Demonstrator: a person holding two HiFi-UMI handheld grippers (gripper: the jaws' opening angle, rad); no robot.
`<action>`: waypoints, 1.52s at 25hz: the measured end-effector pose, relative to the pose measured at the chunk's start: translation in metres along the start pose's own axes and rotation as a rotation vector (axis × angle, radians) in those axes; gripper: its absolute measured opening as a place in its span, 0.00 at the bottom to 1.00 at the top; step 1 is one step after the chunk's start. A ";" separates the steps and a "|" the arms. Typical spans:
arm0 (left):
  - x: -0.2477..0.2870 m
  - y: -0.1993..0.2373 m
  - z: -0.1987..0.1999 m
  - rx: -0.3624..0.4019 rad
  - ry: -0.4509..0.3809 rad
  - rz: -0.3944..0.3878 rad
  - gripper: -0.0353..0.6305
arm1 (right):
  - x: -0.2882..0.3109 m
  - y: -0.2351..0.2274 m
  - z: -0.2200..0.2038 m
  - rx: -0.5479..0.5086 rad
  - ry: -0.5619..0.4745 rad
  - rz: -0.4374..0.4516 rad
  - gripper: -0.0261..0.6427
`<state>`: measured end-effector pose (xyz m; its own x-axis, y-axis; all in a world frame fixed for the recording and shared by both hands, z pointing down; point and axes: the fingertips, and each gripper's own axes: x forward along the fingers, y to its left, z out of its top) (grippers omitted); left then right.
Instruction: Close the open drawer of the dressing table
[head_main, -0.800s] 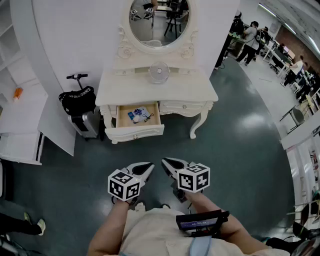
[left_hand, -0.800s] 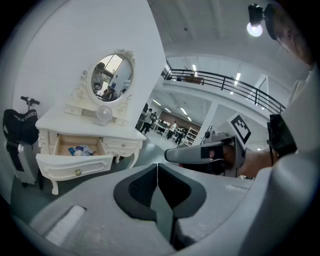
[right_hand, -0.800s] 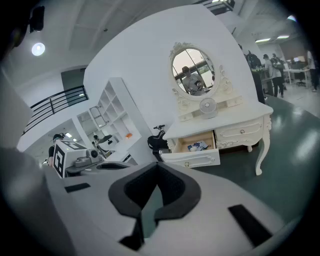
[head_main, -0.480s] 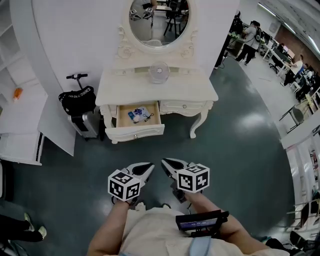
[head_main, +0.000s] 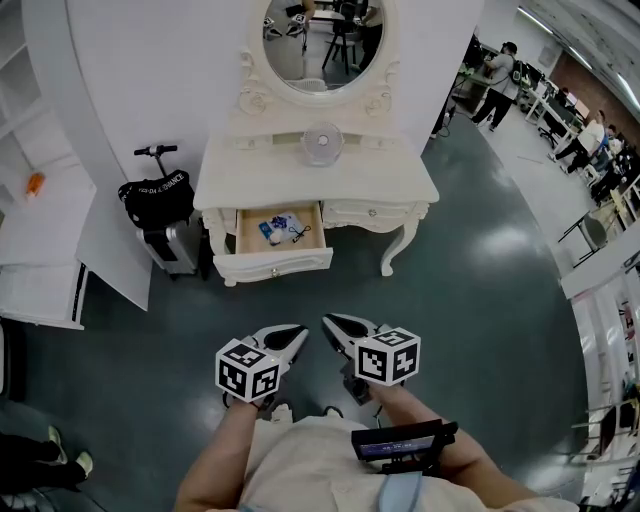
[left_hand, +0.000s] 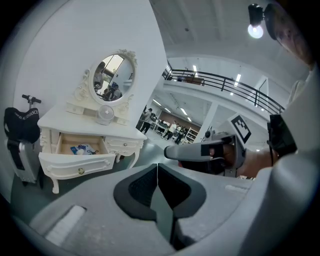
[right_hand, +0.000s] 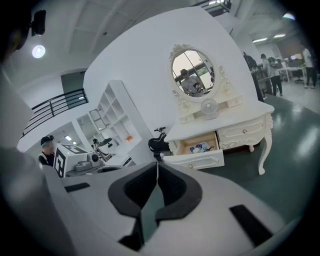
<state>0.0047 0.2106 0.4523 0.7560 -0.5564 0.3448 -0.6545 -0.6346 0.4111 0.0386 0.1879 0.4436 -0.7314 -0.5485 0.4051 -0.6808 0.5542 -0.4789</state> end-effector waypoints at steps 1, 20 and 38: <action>-0.001 0.002 0.000 -0.002 -0.001 0.001 0.07 | 0.002 0.001 0.000 -0.002 0.003 -0.001 0.06; -0.010 0.044 0.001 -0.006 0.023 -0.009 0.07 | 0.035 -0.001 -0.001 0.027 -0.013 -0.061 0.07; 0.097 0.111 0.072 -0.062 -0.007 0.078 0.07 | 0.094 -0.106 0.094 -0.016 0.060 0.026 0.07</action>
<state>0.0045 0.0476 0.4710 0.7029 -0.6065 0.3717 -0.7090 -0.5552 0.4348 0.0452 0.0189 0.4589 -0.7496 -0.4954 0.4389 -0.6617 0.5778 -0.4778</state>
